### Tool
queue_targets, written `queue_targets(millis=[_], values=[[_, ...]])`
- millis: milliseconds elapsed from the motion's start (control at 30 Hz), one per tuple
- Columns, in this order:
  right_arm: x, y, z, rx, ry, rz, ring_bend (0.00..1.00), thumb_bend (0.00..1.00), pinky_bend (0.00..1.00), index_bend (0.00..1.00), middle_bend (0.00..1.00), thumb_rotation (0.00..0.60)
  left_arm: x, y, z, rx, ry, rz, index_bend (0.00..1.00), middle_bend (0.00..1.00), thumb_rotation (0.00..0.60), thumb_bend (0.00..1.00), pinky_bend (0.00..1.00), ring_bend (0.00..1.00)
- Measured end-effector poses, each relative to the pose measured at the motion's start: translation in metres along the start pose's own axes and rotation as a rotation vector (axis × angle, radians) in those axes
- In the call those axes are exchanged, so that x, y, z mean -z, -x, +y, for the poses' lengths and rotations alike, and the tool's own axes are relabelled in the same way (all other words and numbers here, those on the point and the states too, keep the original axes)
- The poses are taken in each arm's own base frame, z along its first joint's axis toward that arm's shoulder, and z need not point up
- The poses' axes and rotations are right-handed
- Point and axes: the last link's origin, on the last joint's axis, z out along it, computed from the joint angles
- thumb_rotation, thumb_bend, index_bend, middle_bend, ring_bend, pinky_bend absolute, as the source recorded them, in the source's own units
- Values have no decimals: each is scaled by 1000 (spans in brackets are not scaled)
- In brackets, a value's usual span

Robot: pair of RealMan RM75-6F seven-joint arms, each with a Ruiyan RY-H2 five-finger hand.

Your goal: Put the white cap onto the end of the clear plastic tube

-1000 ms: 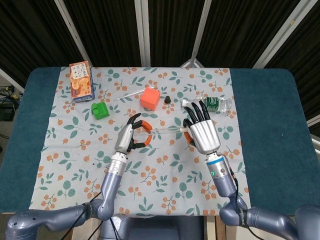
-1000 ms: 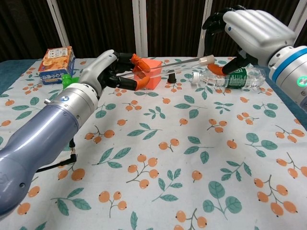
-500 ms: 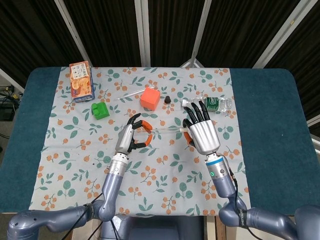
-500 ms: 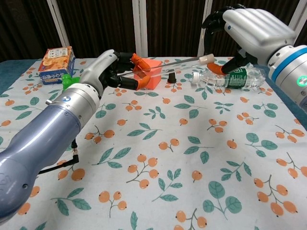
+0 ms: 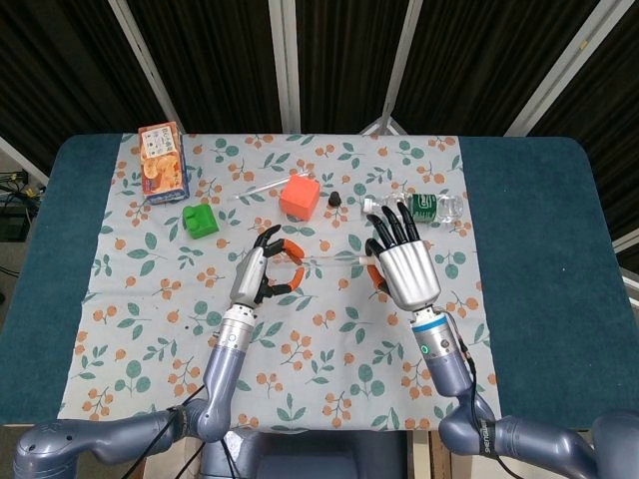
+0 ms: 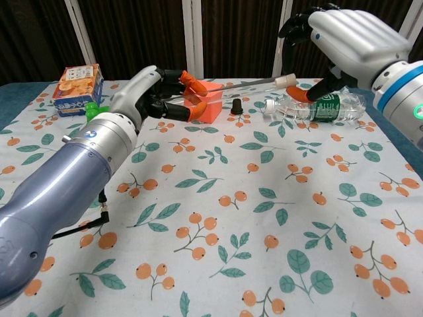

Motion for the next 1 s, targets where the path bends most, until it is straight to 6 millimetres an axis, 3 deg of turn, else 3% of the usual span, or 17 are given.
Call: queue_targets(millis=[167, 333, 400, 1000], values=[[1, -1, 0, -3, 2, 3, 116, 412, 67, 582, 228, 600, 0, 1, 1, 1, 3, -1, 574, 518, 600, 834, 0, 78], [1, -2, 2, 8, 3, -2, 114, 412, 67, 390, 226, 600, 0, -1, 2, 4, 9, 8, 574, 518, 600, 835, 0, 78], [2, -2, 2, 15, -2, -6, 109, 411, 67, 361, 222, 600, 1, -1, 2, 3, 12, 10, 574, 518, 600, 836, 0, 78], [16, 6, 20, 37, 39, -43, 89, 412, 67, 304, 184, 600, 6, -4, -11, -12, -6, 7, 574, 519, 600, 836, 0, 82]])
